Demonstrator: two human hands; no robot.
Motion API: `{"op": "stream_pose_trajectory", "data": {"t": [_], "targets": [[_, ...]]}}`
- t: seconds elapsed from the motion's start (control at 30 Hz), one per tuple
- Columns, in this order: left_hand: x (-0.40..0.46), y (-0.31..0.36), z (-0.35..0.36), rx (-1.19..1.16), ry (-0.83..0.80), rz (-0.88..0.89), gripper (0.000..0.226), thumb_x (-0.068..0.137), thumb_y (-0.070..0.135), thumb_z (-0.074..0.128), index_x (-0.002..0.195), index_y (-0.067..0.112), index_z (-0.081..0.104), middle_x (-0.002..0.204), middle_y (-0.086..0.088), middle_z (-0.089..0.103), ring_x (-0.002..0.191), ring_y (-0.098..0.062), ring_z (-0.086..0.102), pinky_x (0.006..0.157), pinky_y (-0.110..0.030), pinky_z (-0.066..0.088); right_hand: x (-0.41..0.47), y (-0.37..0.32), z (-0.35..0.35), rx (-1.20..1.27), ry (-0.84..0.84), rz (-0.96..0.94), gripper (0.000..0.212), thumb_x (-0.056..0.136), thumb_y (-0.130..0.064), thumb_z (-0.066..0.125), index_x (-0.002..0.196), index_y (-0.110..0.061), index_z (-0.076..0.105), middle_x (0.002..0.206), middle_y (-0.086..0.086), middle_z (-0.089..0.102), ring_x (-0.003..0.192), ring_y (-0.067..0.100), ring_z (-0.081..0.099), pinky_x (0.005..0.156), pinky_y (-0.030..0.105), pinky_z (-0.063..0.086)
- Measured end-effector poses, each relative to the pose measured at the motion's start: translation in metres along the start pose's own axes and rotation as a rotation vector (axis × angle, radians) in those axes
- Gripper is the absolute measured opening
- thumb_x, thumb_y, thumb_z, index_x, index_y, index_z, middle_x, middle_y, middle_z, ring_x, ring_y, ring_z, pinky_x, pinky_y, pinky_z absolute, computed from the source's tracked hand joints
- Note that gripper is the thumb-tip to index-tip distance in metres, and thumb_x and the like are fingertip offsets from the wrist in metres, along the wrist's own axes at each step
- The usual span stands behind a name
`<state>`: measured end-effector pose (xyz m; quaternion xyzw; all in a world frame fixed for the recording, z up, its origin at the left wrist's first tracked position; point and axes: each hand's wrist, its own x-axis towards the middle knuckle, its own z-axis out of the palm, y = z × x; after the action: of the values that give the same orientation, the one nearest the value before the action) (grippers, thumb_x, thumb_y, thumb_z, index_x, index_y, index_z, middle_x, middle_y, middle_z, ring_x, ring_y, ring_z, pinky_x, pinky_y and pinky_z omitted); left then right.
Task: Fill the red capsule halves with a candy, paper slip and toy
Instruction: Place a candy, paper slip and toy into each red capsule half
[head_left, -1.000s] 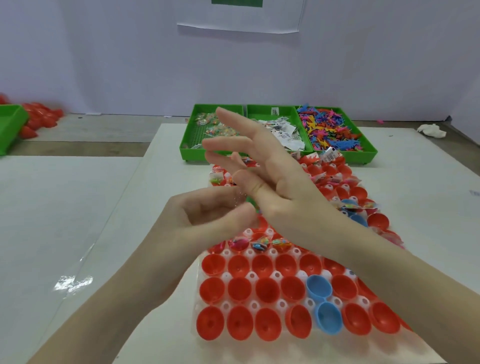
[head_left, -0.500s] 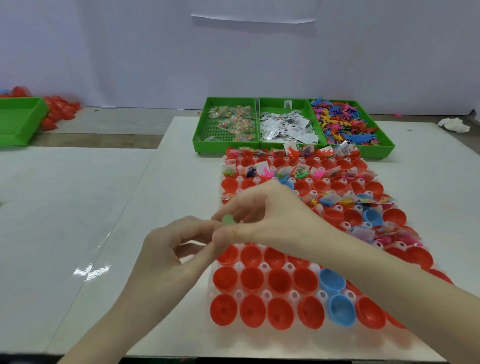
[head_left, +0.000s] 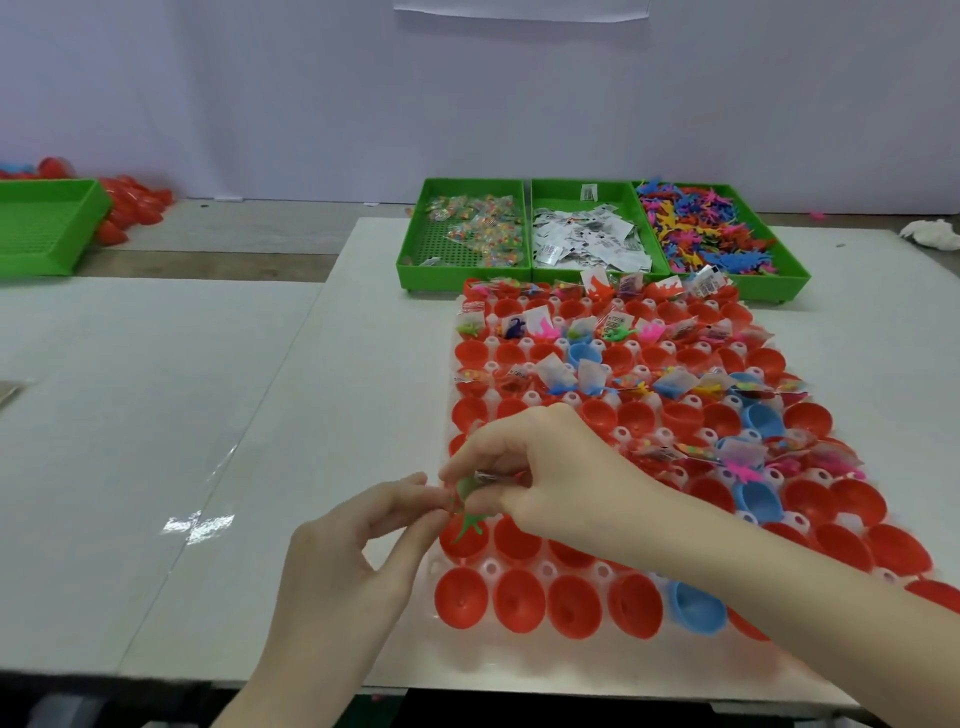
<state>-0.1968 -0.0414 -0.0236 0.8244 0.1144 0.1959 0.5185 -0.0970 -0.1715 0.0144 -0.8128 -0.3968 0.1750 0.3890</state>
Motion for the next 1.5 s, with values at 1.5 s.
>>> {"op": "stream_pose_trajectory", "data": {"t": [1.5], "targets": [[0.002,-0.005,0.001,0.309,-0.072,0.069,0.013,0.062,0.050,0.062,0.052,0.054,0.054,0.089,0.023,0.058,0.076,0.001,0.049,0.061,-0.012,0.034,-0.012,0.001,-0.014,0.319,0.167,0.122,0.027,0.052,-0.021,0.087,0.072,-0.025,0.069,0.051,-0.004,0.065,0.047,0.001,0.056,0.050,0.010,0.043]]}}
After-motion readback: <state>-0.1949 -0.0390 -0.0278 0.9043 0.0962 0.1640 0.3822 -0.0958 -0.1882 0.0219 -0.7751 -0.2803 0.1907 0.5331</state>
